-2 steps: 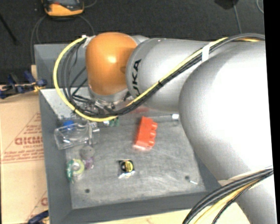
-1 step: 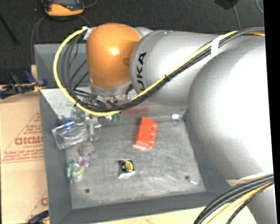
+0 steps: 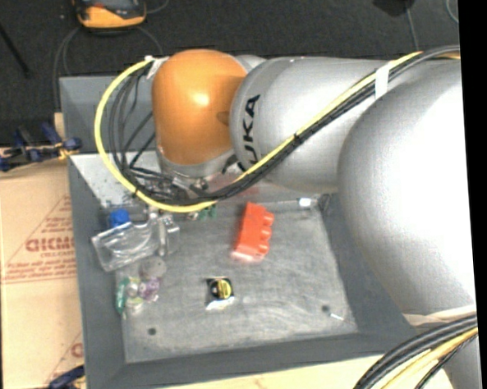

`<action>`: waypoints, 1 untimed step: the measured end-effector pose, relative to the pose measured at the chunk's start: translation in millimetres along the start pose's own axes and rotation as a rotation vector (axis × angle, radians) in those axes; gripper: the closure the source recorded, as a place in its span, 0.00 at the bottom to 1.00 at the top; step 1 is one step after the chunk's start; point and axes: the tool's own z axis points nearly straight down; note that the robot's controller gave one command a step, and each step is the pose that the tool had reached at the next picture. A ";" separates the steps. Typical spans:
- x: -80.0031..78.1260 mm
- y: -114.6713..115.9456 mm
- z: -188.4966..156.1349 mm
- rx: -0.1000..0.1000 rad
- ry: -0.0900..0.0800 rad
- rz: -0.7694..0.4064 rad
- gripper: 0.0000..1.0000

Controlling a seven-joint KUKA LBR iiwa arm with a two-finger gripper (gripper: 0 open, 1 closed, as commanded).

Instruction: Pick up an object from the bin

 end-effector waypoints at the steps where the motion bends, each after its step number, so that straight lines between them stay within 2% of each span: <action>1: 7.7 -3.8 5.8 0.000 0.001 -0.031 1.00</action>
Offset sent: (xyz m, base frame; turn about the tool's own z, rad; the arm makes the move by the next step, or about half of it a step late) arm -0.0066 -0.0036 -0.0043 -0.0337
